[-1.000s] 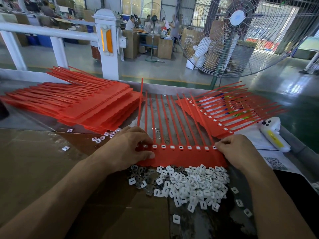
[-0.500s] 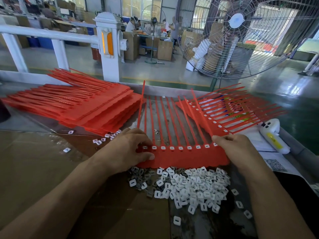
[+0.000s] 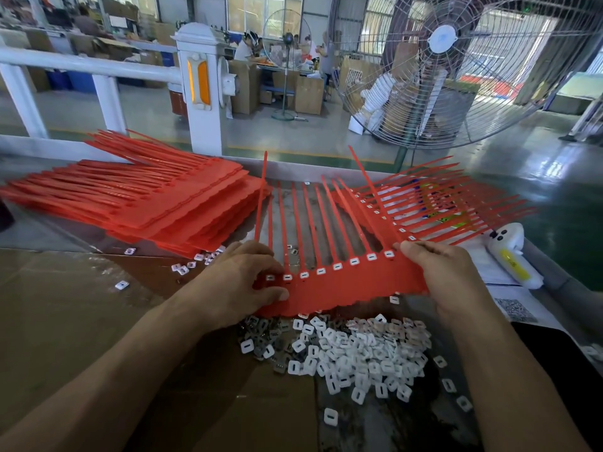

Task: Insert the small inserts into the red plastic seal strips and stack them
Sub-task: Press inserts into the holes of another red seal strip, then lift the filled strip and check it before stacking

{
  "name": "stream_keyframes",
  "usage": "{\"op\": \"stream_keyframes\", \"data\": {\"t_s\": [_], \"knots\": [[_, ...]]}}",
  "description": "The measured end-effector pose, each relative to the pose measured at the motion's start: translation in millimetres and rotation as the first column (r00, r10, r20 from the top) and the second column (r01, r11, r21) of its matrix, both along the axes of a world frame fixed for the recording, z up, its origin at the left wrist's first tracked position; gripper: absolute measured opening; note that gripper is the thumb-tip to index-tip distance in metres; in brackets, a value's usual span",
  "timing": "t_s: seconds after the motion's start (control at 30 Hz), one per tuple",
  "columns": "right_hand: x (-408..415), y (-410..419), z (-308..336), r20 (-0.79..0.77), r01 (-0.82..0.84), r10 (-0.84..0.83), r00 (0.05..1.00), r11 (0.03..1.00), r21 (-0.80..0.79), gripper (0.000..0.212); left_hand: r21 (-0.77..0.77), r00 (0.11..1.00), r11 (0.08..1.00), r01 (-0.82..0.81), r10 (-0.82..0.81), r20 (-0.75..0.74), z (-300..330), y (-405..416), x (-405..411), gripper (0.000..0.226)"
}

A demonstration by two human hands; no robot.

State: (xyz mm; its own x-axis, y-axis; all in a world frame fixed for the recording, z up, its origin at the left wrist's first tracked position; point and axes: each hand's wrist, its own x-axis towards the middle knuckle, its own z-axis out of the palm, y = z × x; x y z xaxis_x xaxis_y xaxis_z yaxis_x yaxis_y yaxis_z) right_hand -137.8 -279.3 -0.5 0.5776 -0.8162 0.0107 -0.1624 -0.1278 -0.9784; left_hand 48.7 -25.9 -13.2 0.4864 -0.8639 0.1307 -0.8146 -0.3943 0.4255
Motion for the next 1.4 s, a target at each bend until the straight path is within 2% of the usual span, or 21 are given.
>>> {"op": "stream_keyframes", "data": {"t_s": [0.1,0.2,0.3,0.4,0.57,0.67,0.83,1.0,1.17,1.27,1.4], "knots": [[0.3,2.6,3.0,0.064,-0.075,0.064,0.996,0.979,0.191,0.024,-0.015,1.0,1.0,-0.004,0.004,0.004,-0.3,-0.5,-0.4,0.051],[-2.0,0.8,-1.7,0.02,-0.178,0.179,0.984,0.955,0.236,0.029,-0.022,1.0,1.0,-0.006,0.006,-0.001,-1.0,-0.8,0.3,0.048],[-5.5,-1.4,-5.3,-0.046,-0.231,0.245,0.968,0.952,0.201,0.023,-0.029,1.0,1.0,-0.012,0.011,-0.028,-1.4,0.1,0.9,0.046],[-3.9,-3.1,-7.7,-0.019,-0.215,0.221,0.975,0.965,0.153,0.007,-0.041,0.998,0.999,-0.023,0.021,-0.051,-1.7,-0.5,0.2,0.044],[0.9,2.0,-4.1,0.102,-0.17,0.162,0.981,0.983,0.068,0.01,-0.062,0.997,0.997,-0.044,0.04,-0.069,-0.7,-0.6,-1.8,0.042],[1.2,2.6,-1.2,0.175,-0.131,0.137,0.975,0.99,-0.044,0.016,-0.114,0.993,0.991,-0.071,0.06,-0.098,-2.3,-0.7,-1.8,0.053],[2.3,0.9,-2.7,0.249,-0.116,0.135,0.959,0.989,-0.087,0.021,-0.242,0.954,0.952,-0.19,0.121,-0.275,-3.5,-1.3,0.0,0.073],[3.0,-4.3,-3.0,0.317,-0.097,0.09,0.944,0.995,0.006,0.028,-0.318,0.868,0.89,-0.327,0.149,-0.473,-1.7,-3.5,2.7,0.063],[1.5,-5.3,-3.2,0.268,-0.123,0.101,0.958,0.99,0.063,0.022,-0.47,0.826,0.816,-0.337,0.018,-0.563,-3.0,-6.0,5.1,0.037],[-0.2,-3.5,-3.2,0.209,-0.173,0.157,0.965,0.983,0.064,0.015,-0.542,0.815,0.769,-0.34,-0.047,-0.578,-3.3,-6.2,5.8,0.041],[-2.6,0.2,-3.2,0.08,-0.231,0.227,0.971,0.971,0.059,0.015,-0.545,0.847,0.766,-0.341,-0.002,-0.532,-4.4,-4.4,10.7,0.038]]}}
